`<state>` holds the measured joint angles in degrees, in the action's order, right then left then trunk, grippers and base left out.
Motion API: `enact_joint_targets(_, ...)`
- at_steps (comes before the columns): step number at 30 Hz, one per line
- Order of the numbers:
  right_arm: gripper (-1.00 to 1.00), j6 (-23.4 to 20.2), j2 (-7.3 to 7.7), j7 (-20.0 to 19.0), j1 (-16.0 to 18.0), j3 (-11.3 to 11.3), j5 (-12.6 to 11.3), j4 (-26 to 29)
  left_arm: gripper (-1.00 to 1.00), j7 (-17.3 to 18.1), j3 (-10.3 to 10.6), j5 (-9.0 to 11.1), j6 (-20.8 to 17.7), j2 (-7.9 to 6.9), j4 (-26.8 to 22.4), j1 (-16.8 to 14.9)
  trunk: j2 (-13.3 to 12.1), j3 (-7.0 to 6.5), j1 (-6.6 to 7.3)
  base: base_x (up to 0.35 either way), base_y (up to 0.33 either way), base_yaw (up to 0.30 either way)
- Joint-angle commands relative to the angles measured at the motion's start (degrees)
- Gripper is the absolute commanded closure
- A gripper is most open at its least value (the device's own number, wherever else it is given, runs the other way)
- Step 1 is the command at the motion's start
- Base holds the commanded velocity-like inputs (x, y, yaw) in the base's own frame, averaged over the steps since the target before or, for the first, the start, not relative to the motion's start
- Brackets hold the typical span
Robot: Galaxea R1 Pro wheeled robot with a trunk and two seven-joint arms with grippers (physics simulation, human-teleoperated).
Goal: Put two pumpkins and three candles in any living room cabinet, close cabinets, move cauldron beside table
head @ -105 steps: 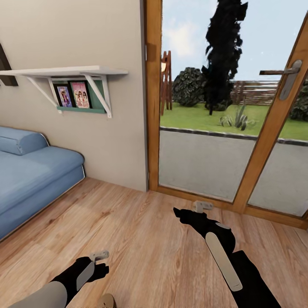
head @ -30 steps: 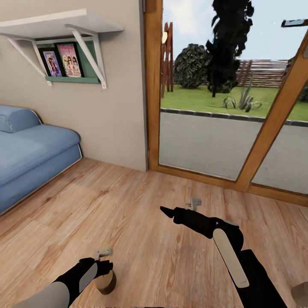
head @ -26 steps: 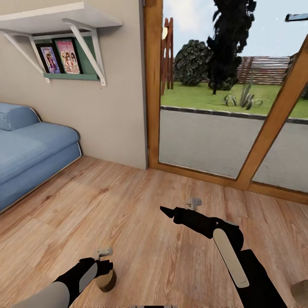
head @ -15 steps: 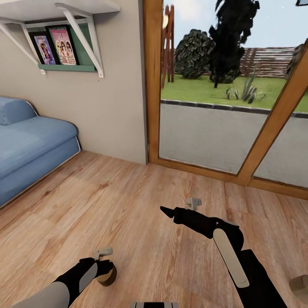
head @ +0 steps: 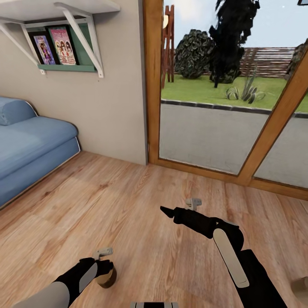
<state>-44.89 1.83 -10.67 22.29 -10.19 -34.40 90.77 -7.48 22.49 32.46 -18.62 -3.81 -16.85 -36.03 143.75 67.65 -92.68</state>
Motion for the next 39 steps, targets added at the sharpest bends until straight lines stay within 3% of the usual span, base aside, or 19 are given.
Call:
enact_joint_targets(1, -1.0, -0.2, 0.02, -0.2, 0.0, 0.0, 0.2, 0.0, -1.0, -0.4, 0.4, 0.6, -0.3, -0.06, -0.2, 0.0, 0.0, 0.05, -0.01, 0.166, 0.024, 0.0)
enact_joint_targets(39, -1.0, -0.2, 0.09, -0.2, 0.0, 0.0, 0.2, 0.1, -1.0, -0.4, 0.4, 0.6, -0.3, -0.06, -0.2, 0.0, 0.0, 0.05, -0.01, 0.053, 0.007, 0.0)
